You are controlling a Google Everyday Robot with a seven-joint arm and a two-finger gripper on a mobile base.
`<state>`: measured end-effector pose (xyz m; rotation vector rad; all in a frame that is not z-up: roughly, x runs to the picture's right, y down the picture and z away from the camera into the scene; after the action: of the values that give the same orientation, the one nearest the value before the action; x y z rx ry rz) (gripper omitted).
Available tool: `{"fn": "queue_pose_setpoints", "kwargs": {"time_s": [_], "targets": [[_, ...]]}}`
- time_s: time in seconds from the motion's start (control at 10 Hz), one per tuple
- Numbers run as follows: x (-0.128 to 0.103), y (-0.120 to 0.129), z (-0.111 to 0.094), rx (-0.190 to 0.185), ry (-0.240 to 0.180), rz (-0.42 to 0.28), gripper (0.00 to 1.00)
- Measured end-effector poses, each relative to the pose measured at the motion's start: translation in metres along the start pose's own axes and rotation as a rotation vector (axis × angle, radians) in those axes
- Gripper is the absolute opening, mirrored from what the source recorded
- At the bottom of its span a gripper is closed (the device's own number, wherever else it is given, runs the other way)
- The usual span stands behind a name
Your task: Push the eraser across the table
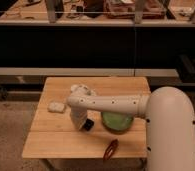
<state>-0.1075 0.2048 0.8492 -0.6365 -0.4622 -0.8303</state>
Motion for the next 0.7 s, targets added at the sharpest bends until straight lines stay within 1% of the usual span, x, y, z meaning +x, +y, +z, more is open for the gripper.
{"fn": "queue_pose_setpoints", "kwargs": {"time_s": [0.3,0.5,0.7], "targets": [[0.031,0.002,-0.002,-0.014,0.035,0.015,0.0],[0.055,0.001,-0.008,-0.02,0.065,0.026,0.0],[0.069,0.0,-0.012,-0.025,0.079,0.033,0.0]]}}
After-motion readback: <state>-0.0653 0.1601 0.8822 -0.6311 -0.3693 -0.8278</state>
